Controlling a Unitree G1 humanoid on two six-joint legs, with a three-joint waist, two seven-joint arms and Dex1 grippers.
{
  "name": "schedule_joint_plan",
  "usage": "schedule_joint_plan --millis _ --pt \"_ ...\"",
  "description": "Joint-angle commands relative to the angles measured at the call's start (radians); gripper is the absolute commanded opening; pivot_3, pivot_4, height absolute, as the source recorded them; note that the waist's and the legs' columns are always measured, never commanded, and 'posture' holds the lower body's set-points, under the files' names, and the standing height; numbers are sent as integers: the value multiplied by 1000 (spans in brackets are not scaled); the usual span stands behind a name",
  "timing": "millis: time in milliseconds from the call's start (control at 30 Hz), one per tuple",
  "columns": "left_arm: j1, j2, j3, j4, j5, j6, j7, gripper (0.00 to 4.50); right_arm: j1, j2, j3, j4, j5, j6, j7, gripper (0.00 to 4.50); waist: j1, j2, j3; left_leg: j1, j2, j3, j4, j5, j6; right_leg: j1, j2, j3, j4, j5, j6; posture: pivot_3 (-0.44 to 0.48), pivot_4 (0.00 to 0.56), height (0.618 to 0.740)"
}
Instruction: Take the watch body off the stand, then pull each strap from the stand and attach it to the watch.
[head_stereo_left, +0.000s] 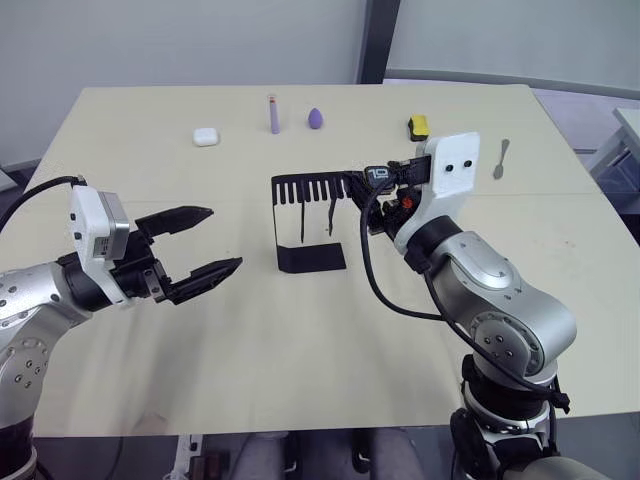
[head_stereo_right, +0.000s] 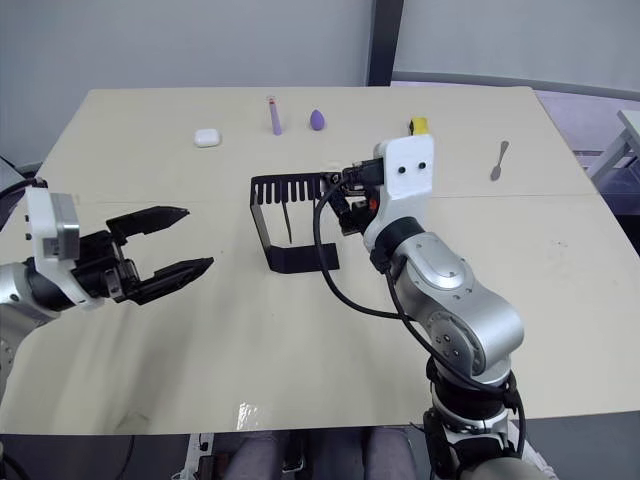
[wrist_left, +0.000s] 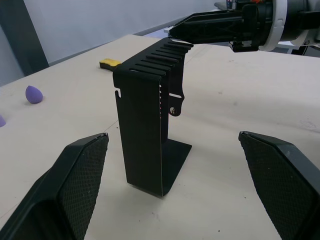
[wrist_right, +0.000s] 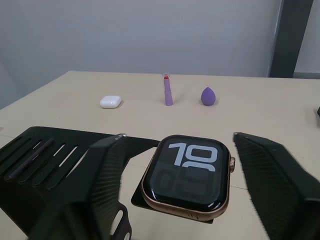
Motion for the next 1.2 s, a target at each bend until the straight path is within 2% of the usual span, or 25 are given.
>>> schedule_joint_plan --millis 33,633,833,1000,1133,1200 --pt "0 7 42 -27 -10 -12 7 4500 -15 6 -4 -28 -1 -19 17 1751 0 0 0 0 0 0 0 0 0 0 0 0 0 0 0 0 150 740" --pt "-42 -10 -1 3 0 -39 -15 4500 -18 -17 -58 -55 22 -91 75 1694 1 0 0 0 0 1 0 0 0 0 0 0 0 0 0 0 150 740" --pt "-67 -22 -50 5 -10 -47 -60 4500 15 -80 -173 -82 40 -146 106 1692 2 0 0 0 0 1 -1 0 0 0 0 1 -1 0 0 0 150 740" --pt "-100 -7 -113 13 -15 -47 -145 4500 228 -180 -297 -86 -7 -235 146 1692 8 0 0 0 0 1 -1 0 0 1 0 0 -2 0 0 0 150 740" --pt "-132 -20 -136 8 -72 -15 -173 4500 462 -166 -380 24 -28 -341 187 1692 5 -1 0 0 0 2 -1 0 0 1 1 1 -3 0 0 0 150 740" --pt "-144 -33 -145 -2 -97 0 -165 4500 617 -230 -306 90 -129 -491 289 1692 5 -1 0 1 1 2 0 0 0 2 1 1 -3 0 0 0 150 740"
